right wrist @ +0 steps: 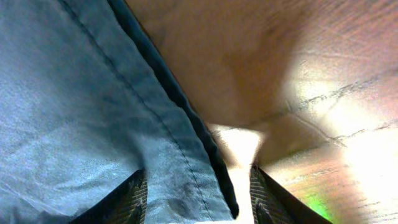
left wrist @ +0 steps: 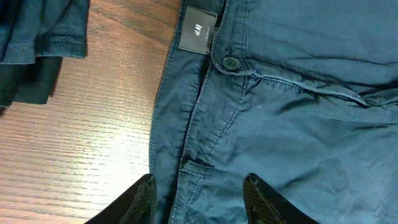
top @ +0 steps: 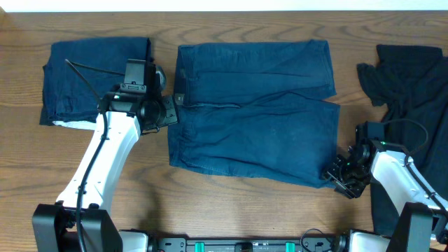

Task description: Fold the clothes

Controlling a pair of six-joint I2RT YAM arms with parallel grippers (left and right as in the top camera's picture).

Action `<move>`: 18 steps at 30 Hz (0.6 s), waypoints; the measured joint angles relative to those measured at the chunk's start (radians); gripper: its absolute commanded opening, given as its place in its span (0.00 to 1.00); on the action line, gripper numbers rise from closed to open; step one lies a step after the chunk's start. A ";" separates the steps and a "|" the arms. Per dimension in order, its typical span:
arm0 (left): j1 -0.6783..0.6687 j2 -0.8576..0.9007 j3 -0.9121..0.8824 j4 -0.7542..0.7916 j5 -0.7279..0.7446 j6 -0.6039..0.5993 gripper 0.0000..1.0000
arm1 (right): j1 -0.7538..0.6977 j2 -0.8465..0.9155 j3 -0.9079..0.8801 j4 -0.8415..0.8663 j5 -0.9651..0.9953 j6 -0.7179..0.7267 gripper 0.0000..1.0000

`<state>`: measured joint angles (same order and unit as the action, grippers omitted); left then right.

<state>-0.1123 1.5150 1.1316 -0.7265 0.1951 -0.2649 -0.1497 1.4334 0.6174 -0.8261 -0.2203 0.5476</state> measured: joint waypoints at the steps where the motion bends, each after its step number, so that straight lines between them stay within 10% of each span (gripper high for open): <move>1: 0.000 0.000 0.000 0.000 0.000 0.000 0.47 | 0.000 0.000 0.000 0.003 0.000 0.000 0.51; 18: 0.000 0.000 0.000 0.000 0.000 0.000 0.47 | 0.000 0.000 0.000 0.109 -0.045 0.035 0.44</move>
<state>-0.1123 1.5150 1.1316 -0.7265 0.1951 -0.2649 -0.1497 1.4330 0.6170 -0.7174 -0.2653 0.5827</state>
